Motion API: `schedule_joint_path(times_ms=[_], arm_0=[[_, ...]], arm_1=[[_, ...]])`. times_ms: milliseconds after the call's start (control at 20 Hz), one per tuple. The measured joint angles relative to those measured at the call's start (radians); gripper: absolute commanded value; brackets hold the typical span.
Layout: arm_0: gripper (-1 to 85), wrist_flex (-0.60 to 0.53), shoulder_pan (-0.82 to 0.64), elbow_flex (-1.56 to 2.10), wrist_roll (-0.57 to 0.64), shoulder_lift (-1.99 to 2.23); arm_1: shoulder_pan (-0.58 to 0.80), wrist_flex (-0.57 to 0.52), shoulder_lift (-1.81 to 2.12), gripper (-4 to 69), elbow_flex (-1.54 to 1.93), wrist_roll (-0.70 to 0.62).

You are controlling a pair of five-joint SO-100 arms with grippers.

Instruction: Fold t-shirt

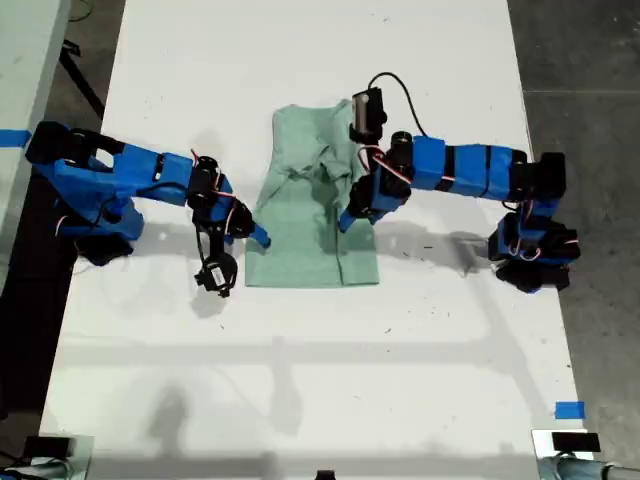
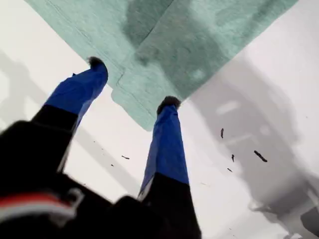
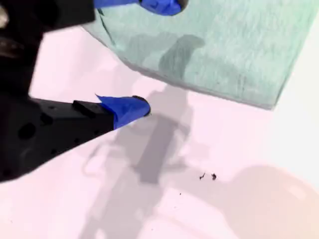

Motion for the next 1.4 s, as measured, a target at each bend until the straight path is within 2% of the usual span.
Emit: schedule_joint_path(times_ms=[150,250,450,600,850,1000,1400], arm_0=[[28.6,-0.112,-0.014,0.031,0.0,-0.003],[24.8,-0.146,-0.026,0.031,0.0,-0.048],[18.0,-0.156,-0.048,0.031,-0.012,-0.14],[9.1,-0.179,-0.049,0.011,-0.023,-0.186],[5.8,-0.181,-0.054,0.006,-0.026,-0.181],[0.1,-0.152,-0.055,0.006,-0.026,-0.138],[0.1,0.044,-0.124,-0.057,-0.02,-0.012]], arm_1=[[0.0,0.0,0.0,23.7,0.009,0.0],[0.0,0.0,0.0,23.2,0.009,0.0],[0.0,-0.006,0.003,22.9,0.028,0.0],[0.0,-0.02,0.002,22.7,0.038,0.0],[0.0,-0.038,0.002,22.5,0.048,0.0],[0.0,-0.043,0.002,22.5,0.054,0.0],[0.0,-0.055,0.034,22.5,0.097,-0.002]])
